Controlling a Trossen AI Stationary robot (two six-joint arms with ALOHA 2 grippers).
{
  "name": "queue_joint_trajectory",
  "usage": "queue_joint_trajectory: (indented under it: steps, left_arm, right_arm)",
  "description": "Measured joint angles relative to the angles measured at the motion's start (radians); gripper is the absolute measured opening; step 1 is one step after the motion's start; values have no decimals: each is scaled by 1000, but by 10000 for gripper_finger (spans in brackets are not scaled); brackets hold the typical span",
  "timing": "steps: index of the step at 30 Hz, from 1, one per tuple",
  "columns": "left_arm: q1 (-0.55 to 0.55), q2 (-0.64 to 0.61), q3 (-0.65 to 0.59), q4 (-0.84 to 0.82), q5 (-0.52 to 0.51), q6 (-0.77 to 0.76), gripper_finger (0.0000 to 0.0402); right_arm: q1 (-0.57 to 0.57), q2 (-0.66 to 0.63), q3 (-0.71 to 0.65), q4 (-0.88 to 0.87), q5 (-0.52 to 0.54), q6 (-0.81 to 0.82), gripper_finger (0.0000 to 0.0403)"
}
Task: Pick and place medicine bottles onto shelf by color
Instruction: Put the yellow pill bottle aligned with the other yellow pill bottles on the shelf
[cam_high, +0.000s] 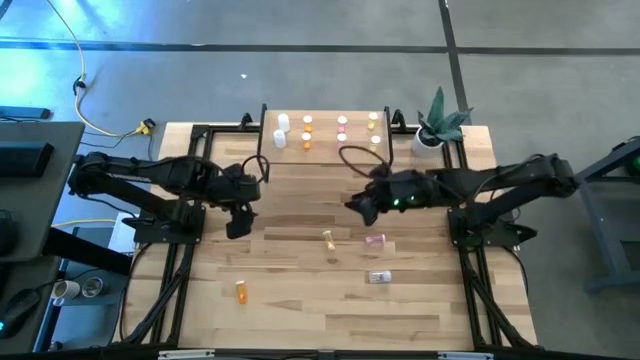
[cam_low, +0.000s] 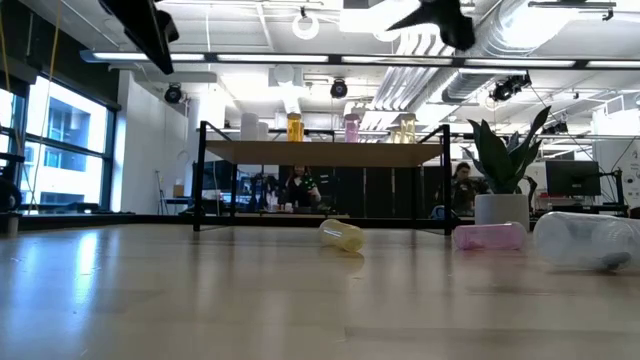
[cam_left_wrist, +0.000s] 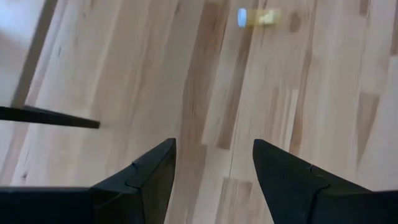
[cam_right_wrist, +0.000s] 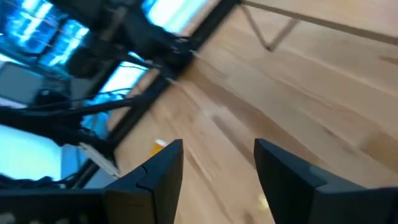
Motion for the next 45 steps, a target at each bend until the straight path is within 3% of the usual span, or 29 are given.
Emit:
queue_joint_trajectory:
  steps: [10,16,22,28,35,45]
  left_arm:
    - [-29,0,0,-40,-45,15,204]
    - [-26,0,0,-40,-87,20,204]
    - [-26,0,0,-40,-88,10,204]
    - [-26,0,0,-40,-88,-26,204]
    - [-26,5,0,-16,-88,-41,204]
    - [-25,33,2,169,-81,-217,213]
  right_arm:
    - [86,51,0,326,57,-131,148]
    - [118,60,50,358,81,-190,138]
    - [119,105,231,58,119,-250,138]
    - [92,178,330,-280,117,-155,138]
    - [85,231,335,-448,91,-103,152]
    - [31,210,346,-539,117,-105,206]
